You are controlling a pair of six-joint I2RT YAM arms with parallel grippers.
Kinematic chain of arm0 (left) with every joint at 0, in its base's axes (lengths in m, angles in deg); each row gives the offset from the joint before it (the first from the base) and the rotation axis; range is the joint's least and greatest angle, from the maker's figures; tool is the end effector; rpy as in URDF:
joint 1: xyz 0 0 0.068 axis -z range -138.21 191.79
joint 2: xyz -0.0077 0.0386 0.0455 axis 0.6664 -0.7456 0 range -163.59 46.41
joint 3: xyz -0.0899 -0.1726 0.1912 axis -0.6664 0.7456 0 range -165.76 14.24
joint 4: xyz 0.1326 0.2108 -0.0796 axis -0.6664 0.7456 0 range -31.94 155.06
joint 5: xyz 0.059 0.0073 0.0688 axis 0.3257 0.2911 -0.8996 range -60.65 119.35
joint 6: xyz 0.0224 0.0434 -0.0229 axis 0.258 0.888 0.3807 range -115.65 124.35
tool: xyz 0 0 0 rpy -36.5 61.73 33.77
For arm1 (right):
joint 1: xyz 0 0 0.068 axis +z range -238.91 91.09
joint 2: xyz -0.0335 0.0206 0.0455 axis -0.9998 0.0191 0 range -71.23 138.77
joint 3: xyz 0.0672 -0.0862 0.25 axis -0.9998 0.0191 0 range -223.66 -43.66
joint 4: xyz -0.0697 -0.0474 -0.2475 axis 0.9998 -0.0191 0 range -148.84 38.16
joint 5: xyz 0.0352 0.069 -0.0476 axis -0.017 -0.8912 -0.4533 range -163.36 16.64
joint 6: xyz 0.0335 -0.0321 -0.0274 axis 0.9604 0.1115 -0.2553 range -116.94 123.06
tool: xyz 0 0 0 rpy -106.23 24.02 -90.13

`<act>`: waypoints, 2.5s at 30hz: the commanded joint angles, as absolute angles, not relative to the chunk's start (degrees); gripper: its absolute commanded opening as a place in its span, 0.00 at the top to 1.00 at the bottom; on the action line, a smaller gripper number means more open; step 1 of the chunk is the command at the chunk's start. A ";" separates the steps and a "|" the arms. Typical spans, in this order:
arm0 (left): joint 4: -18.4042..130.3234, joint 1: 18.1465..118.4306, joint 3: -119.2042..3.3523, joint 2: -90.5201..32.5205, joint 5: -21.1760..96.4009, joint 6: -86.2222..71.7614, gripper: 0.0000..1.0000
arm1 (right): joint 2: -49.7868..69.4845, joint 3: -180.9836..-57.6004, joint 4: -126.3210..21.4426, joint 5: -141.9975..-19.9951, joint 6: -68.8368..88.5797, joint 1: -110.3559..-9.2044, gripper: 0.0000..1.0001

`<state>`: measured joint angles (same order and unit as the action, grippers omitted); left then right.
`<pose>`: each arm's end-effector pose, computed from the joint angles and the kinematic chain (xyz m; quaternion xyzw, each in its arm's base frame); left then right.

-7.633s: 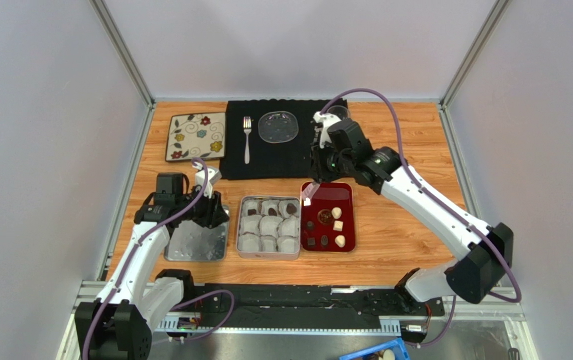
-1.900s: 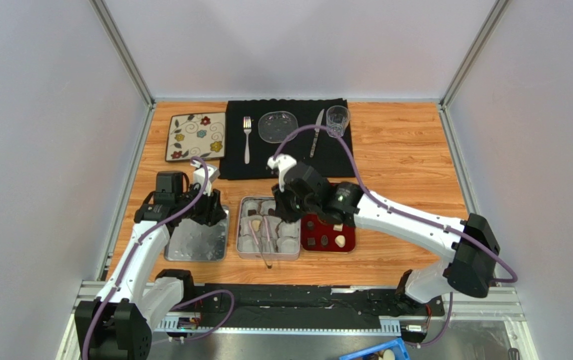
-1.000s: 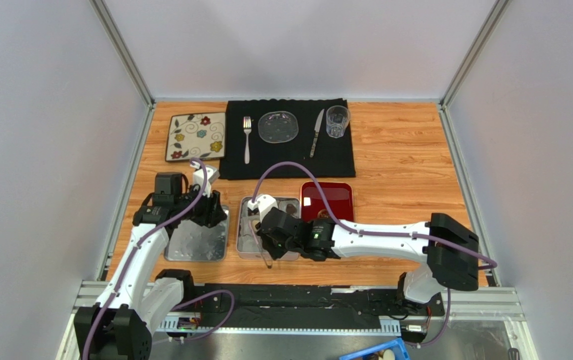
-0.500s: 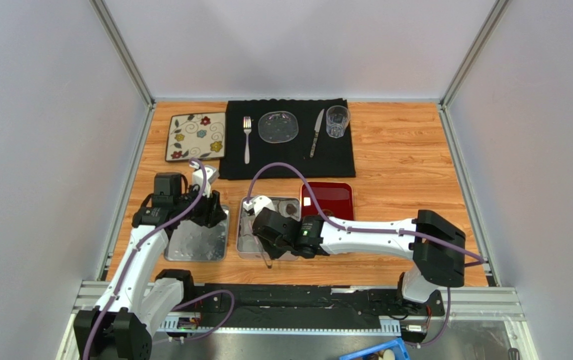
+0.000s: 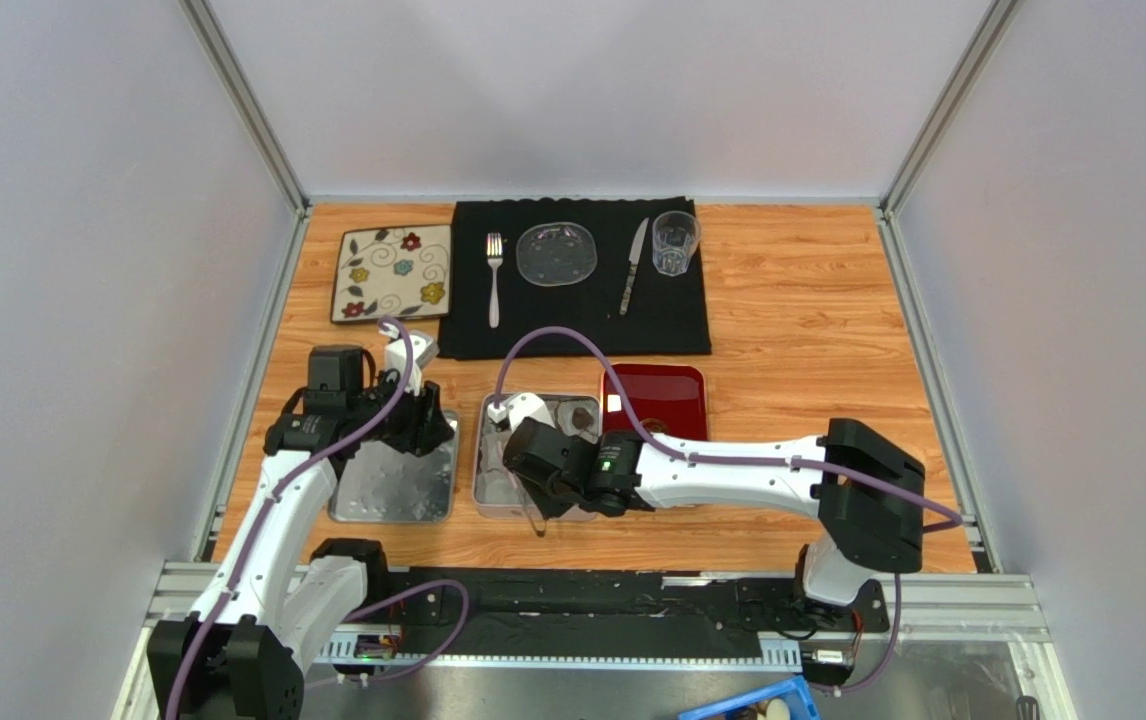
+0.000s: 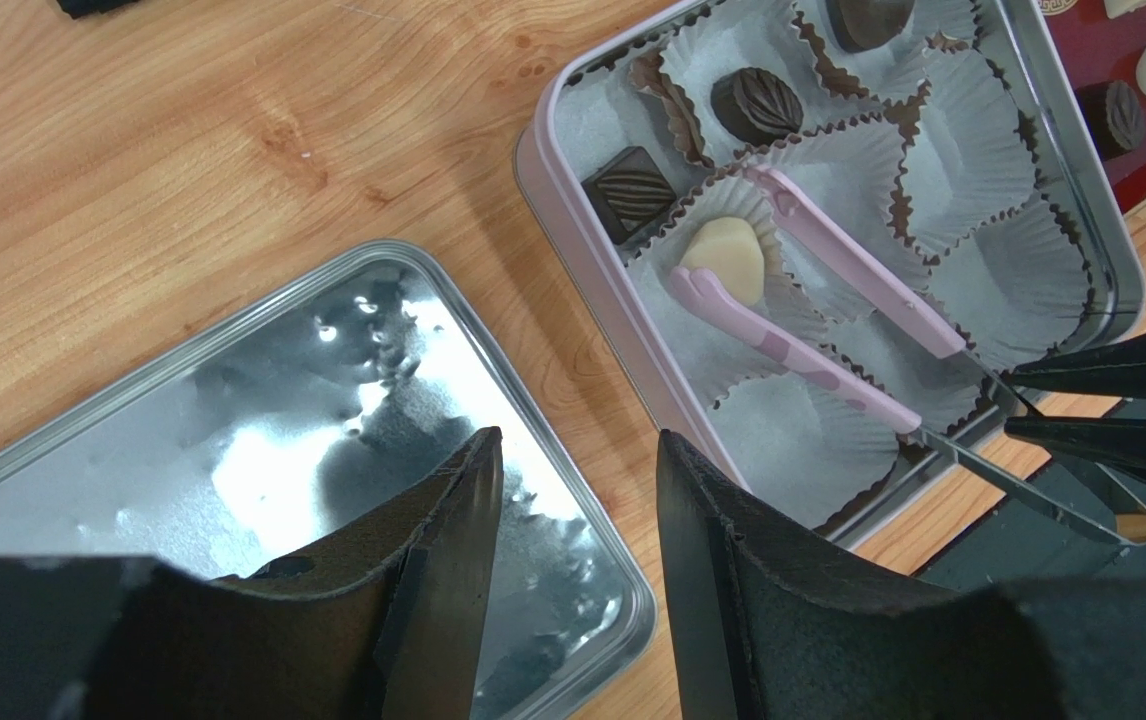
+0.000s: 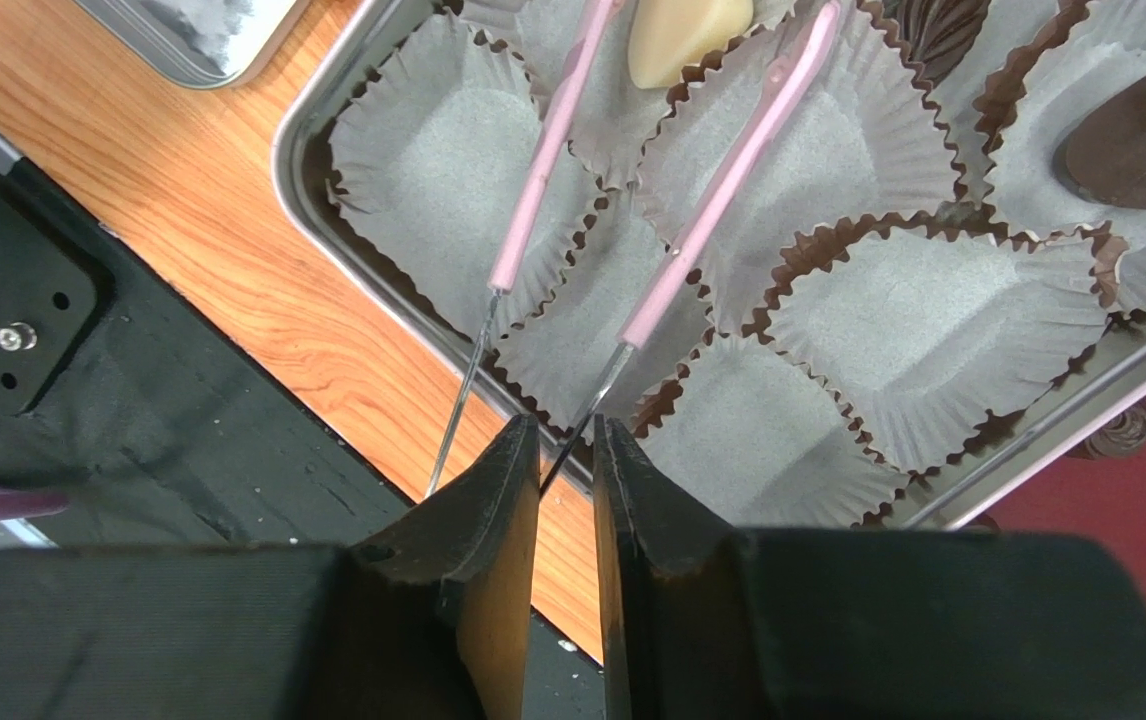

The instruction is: Pack the chocolate

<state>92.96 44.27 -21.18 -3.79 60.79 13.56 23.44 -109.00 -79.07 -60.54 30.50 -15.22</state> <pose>0.1698 -0.0259 0.2323 0.1849 0.8894 -0.2344 0.3462 0.1044 0.3283 0.2182 -0.3442 0.8879 0.1529 0.2642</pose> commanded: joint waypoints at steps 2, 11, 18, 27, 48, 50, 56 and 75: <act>92.52 44.07 -22.67 -2.99 61.78 14.19 0.49 | 24.74 -112.12 -79.79 -59.55 30.92 -15.43 0.77; 92.43 44.07 -22.76 -3.08 61.87 14.02 0.49 | 24.57 -113.88 -82.16 -58.15 31.01 -15.43 1.00; 92.08 44.07 -23.11 -3.60 62.49 13.67 0.49 | 20.70 -114.24 -83.75 -56.31 30.48 -15.43 1.00; 92.25 44.07 -23.55 -3.60 62.22 13.75 0.49 | 17.02 -112.65 -82.87 -53.67 30.92 -15.34 1.00; 134.43 44.60 -37.79 -2.46 110.39 71.22 0.40 | 3.04 -114.49 -85.42 -75.37 12.82 -24.30 1.00; 135.84 45.04 -37.26 -2.55 109.77 72.55 0.40 | 2.95 -116.07 -86.47 -79.40 10.71 -25.18 1.00; 136.11 45.13 -37.00 -2.55 110.56 74.40 0.40 | 4.97 -120.12 -90.34 -88.29 8.42 -26.24 1.00; 134.44 45.74 -34.54 -2.64 107.93 71.05 0.45 | 6.81 -123.46 -92.01 -90.14 6.40 -27.12 1.00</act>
